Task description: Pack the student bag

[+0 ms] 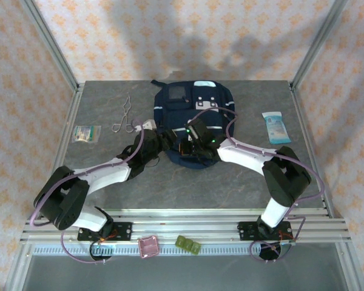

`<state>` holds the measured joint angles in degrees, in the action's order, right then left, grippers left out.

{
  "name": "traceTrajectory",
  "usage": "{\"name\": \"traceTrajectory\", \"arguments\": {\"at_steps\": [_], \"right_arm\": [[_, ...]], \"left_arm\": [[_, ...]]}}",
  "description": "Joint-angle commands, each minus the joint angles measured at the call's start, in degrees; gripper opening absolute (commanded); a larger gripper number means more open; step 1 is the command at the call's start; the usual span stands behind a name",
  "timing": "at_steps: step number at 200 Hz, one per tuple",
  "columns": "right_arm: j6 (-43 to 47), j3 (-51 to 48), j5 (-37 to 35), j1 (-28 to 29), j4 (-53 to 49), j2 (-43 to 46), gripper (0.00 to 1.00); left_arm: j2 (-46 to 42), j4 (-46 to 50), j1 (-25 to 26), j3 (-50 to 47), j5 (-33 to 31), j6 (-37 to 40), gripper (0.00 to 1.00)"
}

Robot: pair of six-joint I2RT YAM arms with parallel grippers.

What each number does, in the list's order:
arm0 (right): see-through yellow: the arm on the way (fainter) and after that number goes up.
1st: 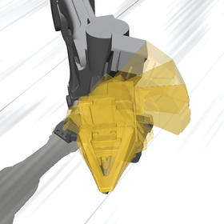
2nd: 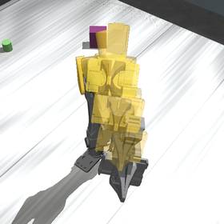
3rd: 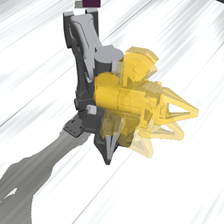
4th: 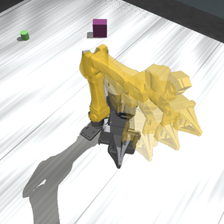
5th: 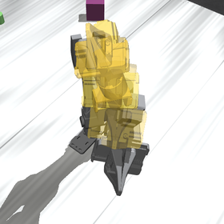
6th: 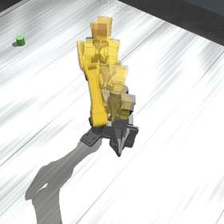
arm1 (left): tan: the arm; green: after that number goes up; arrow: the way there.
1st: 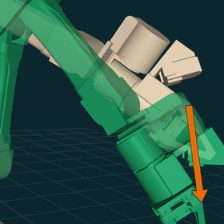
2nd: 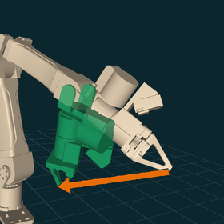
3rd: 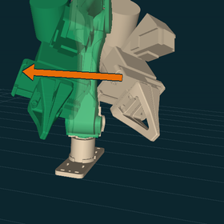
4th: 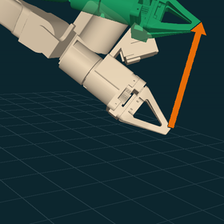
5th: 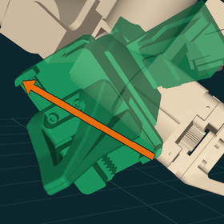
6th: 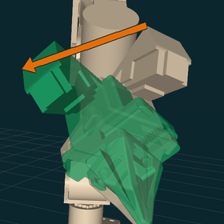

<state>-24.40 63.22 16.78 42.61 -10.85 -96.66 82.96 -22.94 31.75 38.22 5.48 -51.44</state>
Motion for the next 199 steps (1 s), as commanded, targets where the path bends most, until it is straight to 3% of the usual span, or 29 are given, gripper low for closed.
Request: {"name": "traceTrajectory", "arguments": {"at_steps": [1, 33, 43, 69, 96, 154, 199], "right_arm": [[-0.6, 0.8, 1.4, 0.5, 2.3, 0.6, 0.00], [-0.7, 0.8, 1.1, 0.4, 2.3, 0.9, 0.00], [-0.7, 0.8, 1.0, 0.5, 2.0, 0.8, 0.00], [0.3, 1.2, -0.9, 0.4, -0.5, 0.9, 0.00], [1.5, -0.5, -4.9, -0.6, -3.8, 2.5, 0.00], [3.1, -11.9, -8.7, -8.4, -7.3, 12.4, 0.00], [2.2, -14.4, -7.0, -5.5, -6.0, 14.4, 0.00]], "left_arm": [[3.6, 0.5, 0.8, 2.5, -1.6, -1.3, 0.58], [7.7, 1.1, 0.9, 5.2, -3.5, -1.0, 0.54], [8.7, 1.3, 0.8, 6.2, -4.2, -0.8, 0.43], [10.4, 2.0, 0.2, 8.5, -4.4, 0.6, 0.00], [9.9, 3.6, -0.9, 9.5, -3.9, 1.8, 0.00], [7.0, 6.6, -4.6, 9.4, -2.2, 5.3, 0.00], [9.8, 10.9, -5.3, 16.8, -0.5, 12.2, 0.00]]}}
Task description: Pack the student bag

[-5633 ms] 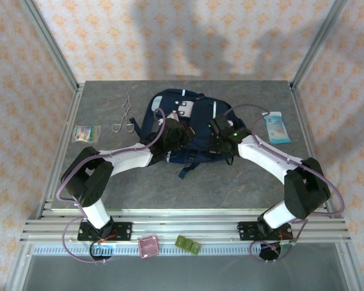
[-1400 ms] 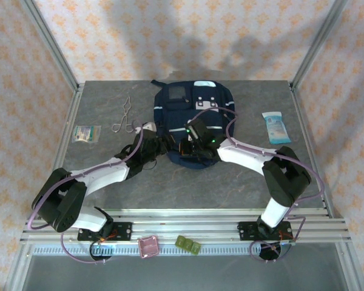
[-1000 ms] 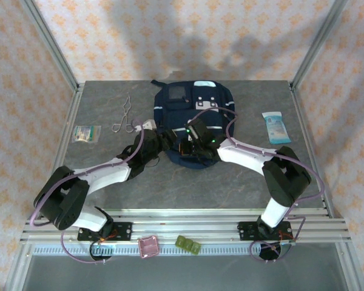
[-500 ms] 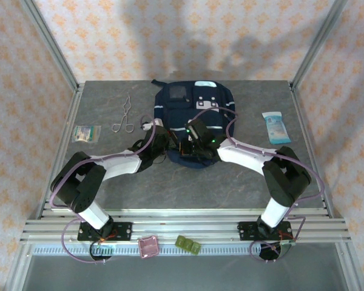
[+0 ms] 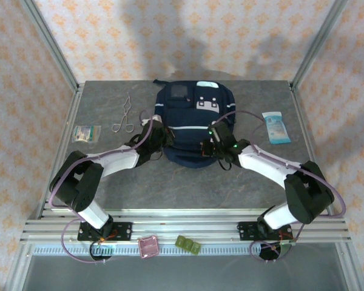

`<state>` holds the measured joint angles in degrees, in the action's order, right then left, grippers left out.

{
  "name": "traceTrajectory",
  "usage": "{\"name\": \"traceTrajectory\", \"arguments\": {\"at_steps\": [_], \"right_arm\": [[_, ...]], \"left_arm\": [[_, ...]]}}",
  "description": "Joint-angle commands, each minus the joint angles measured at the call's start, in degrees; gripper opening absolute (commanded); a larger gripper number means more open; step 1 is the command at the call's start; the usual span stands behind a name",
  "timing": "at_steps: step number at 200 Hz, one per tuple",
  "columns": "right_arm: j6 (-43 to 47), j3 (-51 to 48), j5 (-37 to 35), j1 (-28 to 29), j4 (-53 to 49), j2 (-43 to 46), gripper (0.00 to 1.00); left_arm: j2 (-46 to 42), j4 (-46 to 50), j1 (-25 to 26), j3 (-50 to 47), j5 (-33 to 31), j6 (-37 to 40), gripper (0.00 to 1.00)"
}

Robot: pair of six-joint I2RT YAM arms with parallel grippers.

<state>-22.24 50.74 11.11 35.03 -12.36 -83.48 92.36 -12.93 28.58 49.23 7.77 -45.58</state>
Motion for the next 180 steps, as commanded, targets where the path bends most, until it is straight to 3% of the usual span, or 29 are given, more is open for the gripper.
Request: {"name": "traceTrajectory", "arguments": {"at_steps": [1, 56, 76, 88, 145, 180], "right_arm": [[0.0, -1.8, -1.2, 2.2, -4.4, 1.3, 0.00], [-2.9, 4.4, 5.6, 7.2, 4.5, -3.4, 0.00], [-4.4, 7.3, 7.1, 7.2, 6.6, -6.4, 0.00], [-4.7, 8.7, 7.3, 7.2, 6.7, -7.7, 0.00], [-4.8, 8.2, 7.0, 7.2, 7.2, -8.4, 0.00], [-4.4, 8.5, 7.2, 7.2, 7.4, -8.5, 0.00]], "left_arm": [[0.5, 1.0, -2.1, 5.9, -2.8, 6.5, 0.00], [1.4, 4.6, -6.5, 13.5, -3.7, 11.3, 0.00], [0.4, 5.6, -6.8, 14.0, -3.5, 11.0, 0.37], [-0.9, 5.1, -6.7, 12.3, -1.8, 9.3, 0.48], [-9.0, -0.3, -0.8, -3.1, 0.6, -4.3, 0.58], [-7.8, -5.8, 3.1, -6.5, 0.5, -11.5, 0.61]]}}
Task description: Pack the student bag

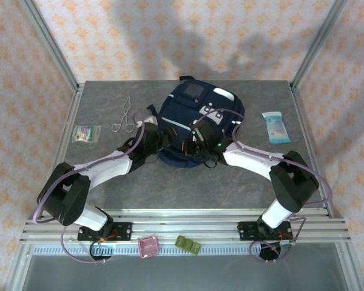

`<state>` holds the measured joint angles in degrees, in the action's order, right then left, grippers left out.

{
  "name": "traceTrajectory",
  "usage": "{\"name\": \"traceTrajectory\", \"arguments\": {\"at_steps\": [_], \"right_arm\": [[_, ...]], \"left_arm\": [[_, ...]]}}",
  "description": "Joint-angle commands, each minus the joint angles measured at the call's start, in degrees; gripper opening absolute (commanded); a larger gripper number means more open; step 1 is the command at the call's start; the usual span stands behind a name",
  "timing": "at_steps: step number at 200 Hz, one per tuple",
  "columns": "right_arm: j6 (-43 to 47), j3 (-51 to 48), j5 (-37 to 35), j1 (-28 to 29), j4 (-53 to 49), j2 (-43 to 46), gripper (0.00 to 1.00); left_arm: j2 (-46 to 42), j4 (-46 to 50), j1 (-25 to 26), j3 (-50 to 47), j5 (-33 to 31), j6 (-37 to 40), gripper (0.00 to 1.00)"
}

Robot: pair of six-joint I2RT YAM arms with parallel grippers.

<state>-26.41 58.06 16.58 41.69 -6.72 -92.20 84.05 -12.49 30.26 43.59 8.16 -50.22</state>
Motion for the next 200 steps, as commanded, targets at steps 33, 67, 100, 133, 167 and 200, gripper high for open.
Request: {"name": "traceTrajectory", "arguments": {"at_steps": [33, 67, 100, 133, 167, 200], "right_arm": [[-0.1, 1.4, 2.1, 0.6, 1.9, -0.3, 0.00], [-0.5, 1.4, 2.5, 0.5, 1.5, -0.9, 0.00], [0.1, 1.2, -0.4, 0.6, -2.0, -0.6, 0.00], [1.6, -1.4, -6.6, 0.2, -7.9, 2.0, 0.00], [1.8, -7.3, -11.4, -2.3, -11.2, 6.6, 0.00], [1.5, -11.2, -14.1, -6.5, -11.7, 10.5, 0.00]], "left_arm": [[6.0, -7.1, 1.9, 2.9, 0.2, -7.7, 0.62], [10.3, -9.1, 1.9, 5.6, -1.4, -5.6, 0.46], [12.3, -7.7, 1.3, 7.2, -1.2, -4.7, 0.02], [10.4, -5.8, 0.2, 7.3, -1.7, -2.5, 0.00], [8.7, -4.6, -1.8, 6.8, -1.1, -1.5, 0.00], [7.1, -4.5, -3.4, 5.9, -0.6, -1.1, 0.00]]}}
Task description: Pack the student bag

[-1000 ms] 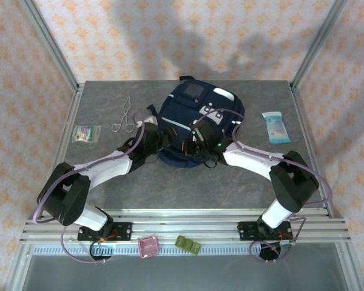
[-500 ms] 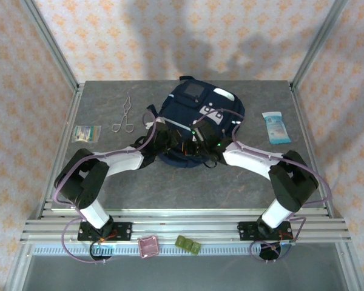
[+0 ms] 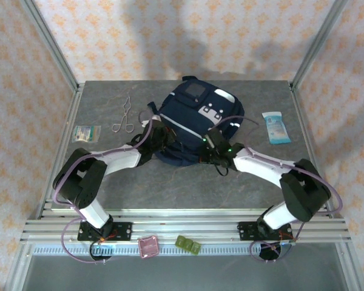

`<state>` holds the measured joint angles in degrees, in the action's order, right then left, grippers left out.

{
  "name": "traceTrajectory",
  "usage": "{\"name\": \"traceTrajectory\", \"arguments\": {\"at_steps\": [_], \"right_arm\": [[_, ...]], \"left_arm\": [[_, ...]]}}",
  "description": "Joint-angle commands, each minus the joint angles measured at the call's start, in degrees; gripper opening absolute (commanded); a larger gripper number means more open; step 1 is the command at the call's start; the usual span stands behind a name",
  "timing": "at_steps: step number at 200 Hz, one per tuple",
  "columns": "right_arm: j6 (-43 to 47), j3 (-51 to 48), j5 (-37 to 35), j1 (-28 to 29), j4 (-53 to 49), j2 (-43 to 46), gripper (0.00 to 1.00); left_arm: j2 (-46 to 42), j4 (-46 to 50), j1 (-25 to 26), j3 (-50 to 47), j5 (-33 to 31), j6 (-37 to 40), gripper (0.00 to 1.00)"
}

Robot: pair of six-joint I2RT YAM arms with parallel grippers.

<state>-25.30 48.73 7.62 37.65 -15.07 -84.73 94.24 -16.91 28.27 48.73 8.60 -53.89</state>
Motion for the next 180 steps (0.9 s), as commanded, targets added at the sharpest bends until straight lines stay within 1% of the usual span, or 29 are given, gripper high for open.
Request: {"name": "traceTrajectory", "arguments": {"at_steps": [1, 15, 40, 47, 65, 80, 103, 134, 158, 180], "right_arm": [[0.4, -1.8, -5.2, -2.6, -3.4, 3.1, 0.00], [0.8, -1.7, -3.8, -3.1, -2.8, 3.8, 0.00], [0.6, -1.4, 3.9, -2.8, 1.6, 5.5, 0.00], [0.5, -1.2, 5.4, -2.3, 2.7, 6.0, 0.05], [0.4, 0.1, 6.2, 0.4, 4.7, 6.9, 0.24], [-0.6, 1.3, 6.4, 2.3, 6.3, 6.4, 0.33], [-2.2, 3.8, 7.0, 3.8, 8.1, 3.2, 0.34], [-2.6, 8.4, 5.5, 5.5, 7.4, -2.3, 0.35], [-4.1, 11.8, 1.5, 5.6, 3.5, -6.5, 0.36], [-5.5, 12.9, -1.1, 5.6, 2.4, -7.9, 0.36]], "left_arm": [[-3.1, -0.1, -1.4, 0.8, -1.0, 2.6, 0.00], [-3.3, -0.1, -1.5, 0.8, -0.3, 2.6, 0.00], [-2.7, -0.7, -1.4, 1.5, 3.0, 2.4, 0.00], [-2.7, -0.8, -1.1, 1.8, 3.5, 2.1, 0.00], [-3.2, -1.4, -0.5, 2.0, 5.1, 1.4, 0.00], [-4.1, -1.7, 0.2, 2.4, 6.6, 0.2, 0.00], [-5.3, -3.4, 1.0, 2.6, 9.3, -2.1, 0.00], [-6.4, -2.8, 2.9, 3.9, 10.4, -2.7, 0.00], [-7.1, -3.6, 3.5, 3.8, 10.4, -3.5, 0.00], [-7.3, -4.6, 3.9, 3.5, 10.7, -4.1, 0.00]]}}
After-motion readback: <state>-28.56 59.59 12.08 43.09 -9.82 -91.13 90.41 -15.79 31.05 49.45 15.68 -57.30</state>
